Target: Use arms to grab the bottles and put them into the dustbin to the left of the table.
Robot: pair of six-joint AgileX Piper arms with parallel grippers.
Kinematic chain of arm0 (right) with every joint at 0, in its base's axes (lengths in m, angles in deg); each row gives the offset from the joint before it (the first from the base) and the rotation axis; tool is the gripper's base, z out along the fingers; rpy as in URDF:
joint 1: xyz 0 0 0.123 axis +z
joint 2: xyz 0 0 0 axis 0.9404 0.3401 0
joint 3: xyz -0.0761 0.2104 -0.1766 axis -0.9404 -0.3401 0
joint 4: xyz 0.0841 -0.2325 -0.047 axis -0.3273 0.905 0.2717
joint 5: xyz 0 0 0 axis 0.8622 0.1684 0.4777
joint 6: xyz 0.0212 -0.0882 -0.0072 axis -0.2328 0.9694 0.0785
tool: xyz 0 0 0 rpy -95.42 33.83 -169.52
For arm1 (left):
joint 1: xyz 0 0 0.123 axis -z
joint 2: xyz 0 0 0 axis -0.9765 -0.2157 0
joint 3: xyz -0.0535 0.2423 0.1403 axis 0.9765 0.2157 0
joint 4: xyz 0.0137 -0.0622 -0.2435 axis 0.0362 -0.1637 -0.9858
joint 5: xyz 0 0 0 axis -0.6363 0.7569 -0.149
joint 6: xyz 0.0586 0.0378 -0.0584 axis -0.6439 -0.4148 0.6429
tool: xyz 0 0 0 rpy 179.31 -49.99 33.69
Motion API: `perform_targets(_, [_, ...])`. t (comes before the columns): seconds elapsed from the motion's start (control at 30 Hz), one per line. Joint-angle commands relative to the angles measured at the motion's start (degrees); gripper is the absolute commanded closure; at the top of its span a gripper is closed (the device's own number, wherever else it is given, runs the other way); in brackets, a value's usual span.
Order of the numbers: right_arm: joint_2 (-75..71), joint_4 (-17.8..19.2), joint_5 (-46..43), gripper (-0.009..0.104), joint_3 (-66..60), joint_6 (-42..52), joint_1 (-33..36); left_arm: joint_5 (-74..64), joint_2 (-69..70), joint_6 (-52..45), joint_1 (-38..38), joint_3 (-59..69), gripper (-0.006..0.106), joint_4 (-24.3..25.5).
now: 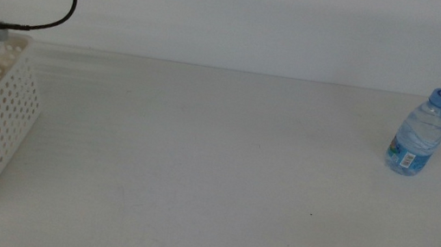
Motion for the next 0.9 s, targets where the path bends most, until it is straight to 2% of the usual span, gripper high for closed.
perform_targets(0.0, [-1.55, 0.57, -4.01, 0.035, 0.49, 0.55, -0.27, -0.14, 3.93, 2.71, 0.19, -1.76, 0.010, -0.43])
perform_targets(0.33, [-1.55, 0.57, -4.01, 0.035, 0.49, 0.55, -0.27, -0.62, 12.95, 4.76, 0.18, -1.76, 0.010, -0.58])
perform_targets(0.47, [-1.55, 0.57, -4.01, 0.035, 0.49, 0.55, -0.27, -0.81, 18.92, 3.03, 1.74, -1.64, 0.010, -4.02])
perform_targets(0.67, [-1.55, 0.57, -4.01, 0.035, 0.49, 0.55, -0.27, 9.70, 28.44, 2.02, 9.95, 4.49, 0.010, -11.49])
perform_targets(0.87, [-1.55, 0.57, -4.01, 0.035, 0.49, 0.55, -0.27, 19.02, 40.90, 2.17, 19.80, 16.50, 0.010, -12.20])
